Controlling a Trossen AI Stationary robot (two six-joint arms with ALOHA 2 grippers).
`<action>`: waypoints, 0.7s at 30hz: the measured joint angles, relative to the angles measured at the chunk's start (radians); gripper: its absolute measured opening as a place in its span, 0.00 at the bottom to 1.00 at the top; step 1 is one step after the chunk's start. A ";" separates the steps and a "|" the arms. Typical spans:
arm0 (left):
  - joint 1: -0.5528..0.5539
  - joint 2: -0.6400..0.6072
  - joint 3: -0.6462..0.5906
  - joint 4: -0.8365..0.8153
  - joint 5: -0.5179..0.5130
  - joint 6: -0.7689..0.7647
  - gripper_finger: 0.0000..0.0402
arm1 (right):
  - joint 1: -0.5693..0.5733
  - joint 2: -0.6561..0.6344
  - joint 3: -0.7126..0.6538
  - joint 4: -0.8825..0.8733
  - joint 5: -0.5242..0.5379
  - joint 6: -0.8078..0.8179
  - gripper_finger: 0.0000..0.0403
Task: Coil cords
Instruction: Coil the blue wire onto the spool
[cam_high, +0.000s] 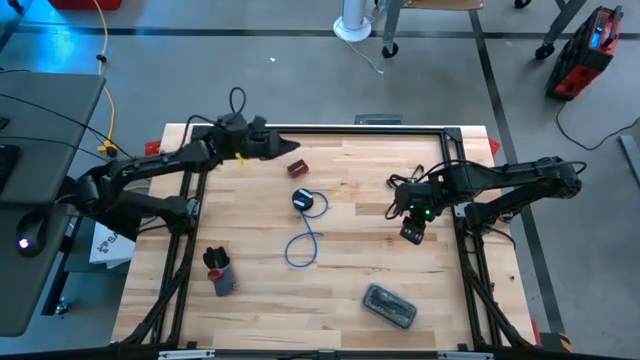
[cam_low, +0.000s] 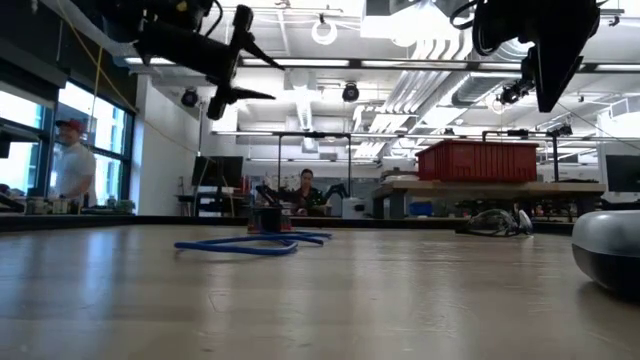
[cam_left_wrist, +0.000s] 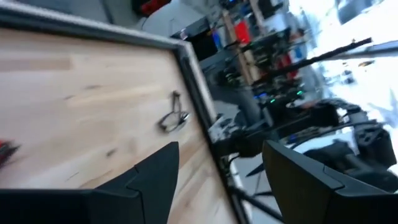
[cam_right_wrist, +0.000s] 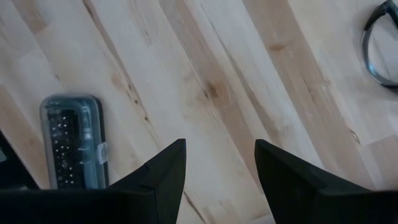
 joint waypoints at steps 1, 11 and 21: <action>0.000 -0.003 0.001 -0.033 0.003 0.009 0.56 | 0.000 0.000 0.000 0.000 0.002 0.000 0.46; -0.148 -0.004 0.001 -0.460 0.047 0.134 0.56 | -0.013 0.000 0.000 0.029 0.103 0.068 0.46; -0.194 0.098 0.001 -0.439 -0.084 0.137 0.56 | -0.190 0.057 0.001 0.352 0.076 0.091 0.44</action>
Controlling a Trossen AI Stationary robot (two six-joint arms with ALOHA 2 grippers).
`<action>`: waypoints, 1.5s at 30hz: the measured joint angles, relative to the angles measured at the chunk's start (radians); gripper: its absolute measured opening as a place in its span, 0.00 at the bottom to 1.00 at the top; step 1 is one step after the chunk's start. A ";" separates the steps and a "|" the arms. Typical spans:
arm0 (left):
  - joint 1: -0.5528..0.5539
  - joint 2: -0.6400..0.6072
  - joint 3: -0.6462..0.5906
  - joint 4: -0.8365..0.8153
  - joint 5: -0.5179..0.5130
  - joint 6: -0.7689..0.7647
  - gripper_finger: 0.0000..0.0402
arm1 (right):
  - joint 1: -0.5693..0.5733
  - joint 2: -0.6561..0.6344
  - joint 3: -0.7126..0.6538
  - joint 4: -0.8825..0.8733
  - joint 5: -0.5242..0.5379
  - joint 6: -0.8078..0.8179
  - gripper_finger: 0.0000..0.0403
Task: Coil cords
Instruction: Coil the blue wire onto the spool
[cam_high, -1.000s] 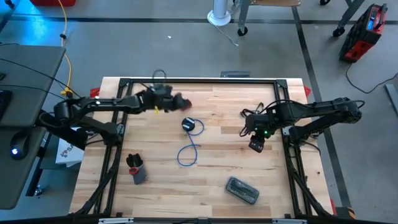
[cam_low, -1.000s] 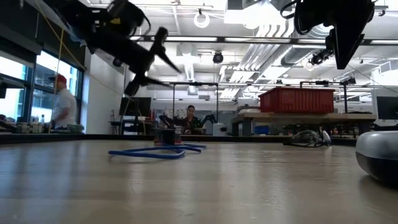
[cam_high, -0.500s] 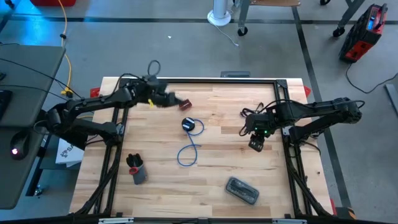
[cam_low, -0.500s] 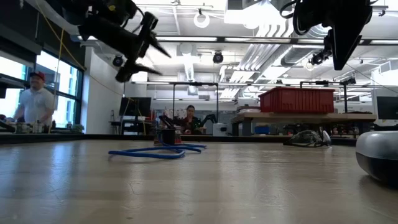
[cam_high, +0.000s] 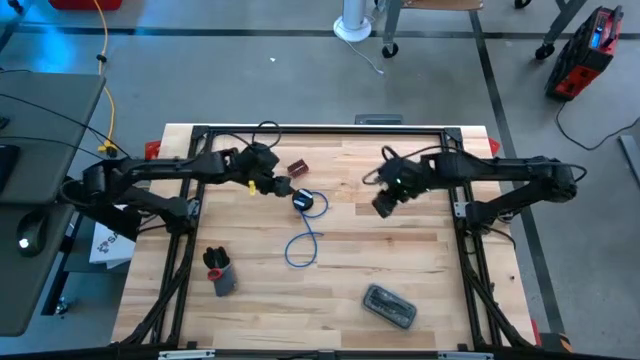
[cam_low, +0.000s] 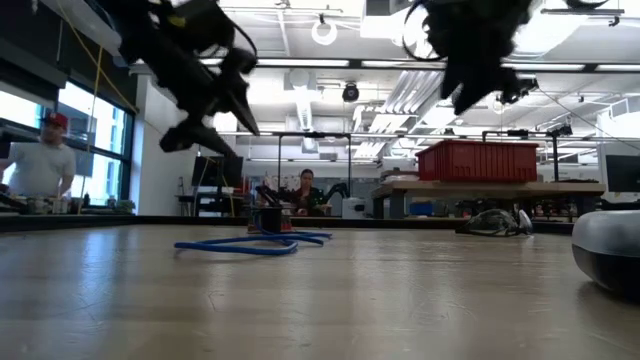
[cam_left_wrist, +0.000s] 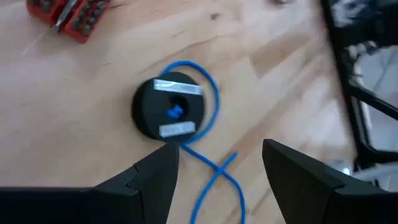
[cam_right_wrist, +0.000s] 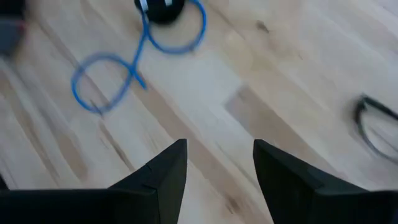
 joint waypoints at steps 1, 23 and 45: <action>0.011 0.033 0.000 0.018 0.011 -0.005 0.56 | -0.018 0.014 0.000 0.026 -0.025 -0.017 0.43; 0.092 0.360 -0.001 0.302 0.137 -0.120 0.56 | -0.085 0.107 0.000 0.060 -0.154 -0.092 0.42; 0.088 0.322 -0.001 0.211 0.136 -0.023 0.21 | -0.085 0.106 0.000 0.059 -0.136 -0.122 0.42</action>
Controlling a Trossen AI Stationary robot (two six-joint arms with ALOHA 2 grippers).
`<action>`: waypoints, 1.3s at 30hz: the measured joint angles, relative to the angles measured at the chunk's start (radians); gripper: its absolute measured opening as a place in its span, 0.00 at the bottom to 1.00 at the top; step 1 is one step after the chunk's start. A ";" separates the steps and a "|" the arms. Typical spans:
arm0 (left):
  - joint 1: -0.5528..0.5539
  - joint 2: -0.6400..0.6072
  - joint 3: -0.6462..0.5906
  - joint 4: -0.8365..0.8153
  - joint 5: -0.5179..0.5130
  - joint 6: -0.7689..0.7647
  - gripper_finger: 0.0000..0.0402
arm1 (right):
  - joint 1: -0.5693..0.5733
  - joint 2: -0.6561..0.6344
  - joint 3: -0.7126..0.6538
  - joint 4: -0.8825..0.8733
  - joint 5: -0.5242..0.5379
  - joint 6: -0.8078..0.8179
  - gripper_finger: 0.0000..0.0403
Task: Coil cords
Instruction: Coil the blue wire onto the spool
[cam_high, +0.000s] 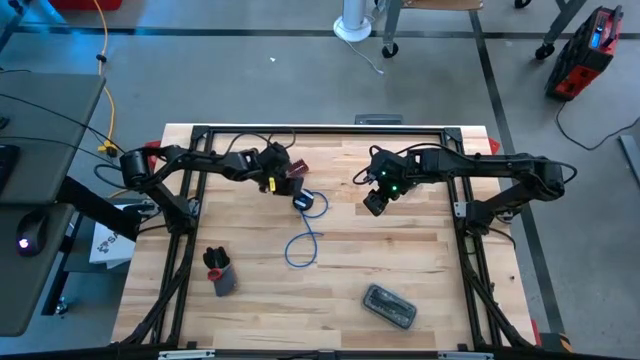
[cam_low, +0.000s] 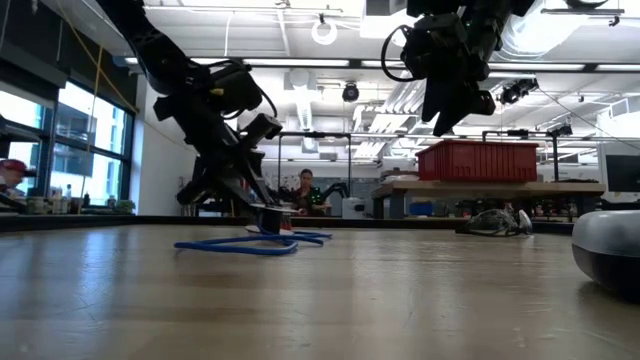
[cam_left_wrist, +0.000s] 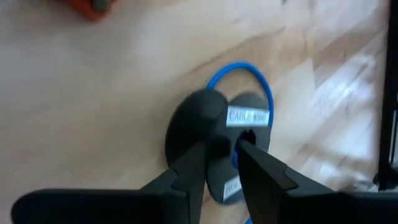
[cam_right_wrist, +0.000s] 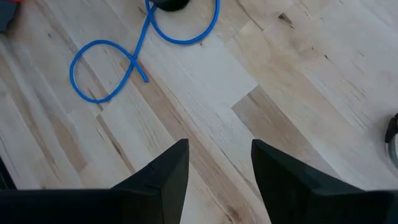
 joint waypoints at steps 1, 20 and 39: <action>0.002 0.000 0.000 0.012 -0.002 -0.001 0.20 | 0.000 0.000 0.000 0.000 0.000 0.000 0.42; 0.007 -0.198 -0.001 0.260 0.181 -0.127 0.00 | -0.004 -0.053 -0.001 0.126 -0.025 -0.099 0.42; -0.007 -0.542 0.448 0.264 0.109 -0.387 0.00 | 0.013 -0.061 0.000 1.090 -0.176 -0.282 0.42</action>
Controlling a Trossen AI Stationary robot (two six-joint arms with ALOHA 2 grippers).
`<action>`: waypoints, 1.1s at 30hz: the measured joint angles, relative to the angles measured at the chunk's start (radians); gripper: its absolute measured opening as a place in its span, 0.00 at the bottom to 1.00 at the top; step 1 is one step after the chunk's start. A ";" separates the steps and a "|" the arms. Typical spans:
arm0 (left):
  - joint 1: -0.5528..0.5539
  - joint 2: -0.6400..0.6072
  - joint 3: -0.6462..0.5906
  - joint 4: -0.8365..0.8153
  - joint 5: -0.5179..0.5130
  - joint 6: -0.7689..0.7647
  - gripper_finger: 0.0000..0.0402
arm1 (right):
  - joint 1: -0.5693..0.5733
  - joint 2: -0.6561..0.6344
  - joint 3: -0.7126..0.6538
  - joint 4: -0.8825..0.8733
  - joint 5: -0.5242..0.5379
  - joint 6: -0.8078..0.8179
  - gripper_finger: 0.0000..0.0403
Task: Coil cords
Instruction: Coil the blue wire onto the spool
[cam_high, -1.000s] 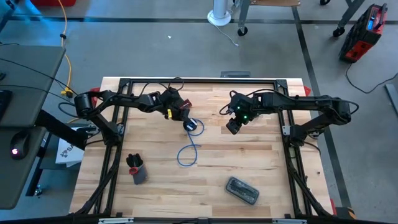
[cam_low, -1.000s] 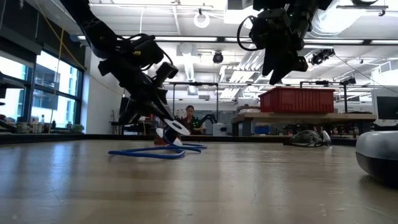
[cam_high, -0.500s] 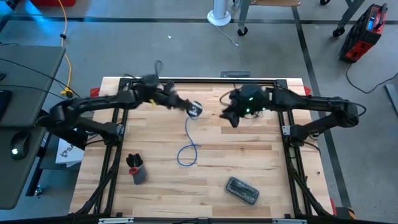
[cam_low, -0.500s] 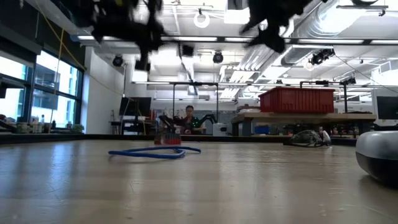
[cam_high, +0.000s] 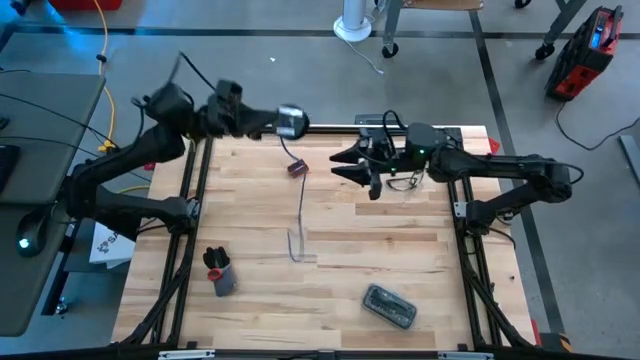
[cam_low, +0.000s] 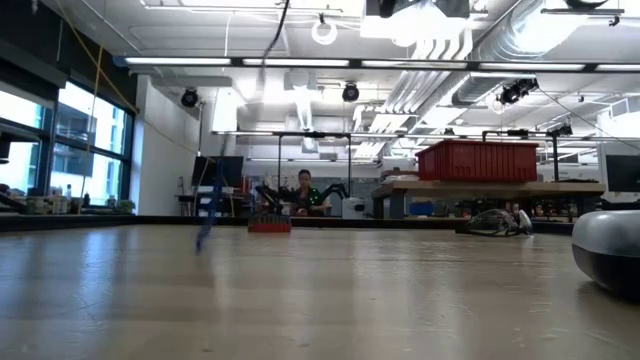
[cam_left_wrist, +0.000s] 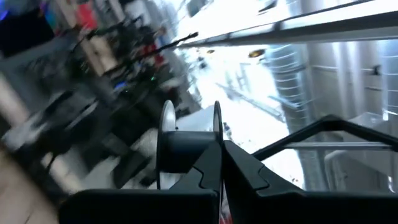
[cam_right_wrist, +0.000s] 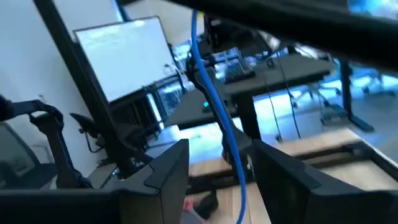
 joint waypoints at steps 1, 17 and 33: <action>-0.003 0.013 0.042 -0.017 -0.006 0.013 0.00 | 0.000 0.018 0.000 0.036 -0.014 -0.002 0.42; -0.071 0.250 0.428 -0.242 0.002 0.139 0.00 | 0.015 0.153 0.000 0.337 0.150 -0.171 0.42; -0.080 0.274 0.445 -0.238 -0.015 0.153 0.00 | 0.062 0.152 0.000 0.385 0.029 -0.106 0.42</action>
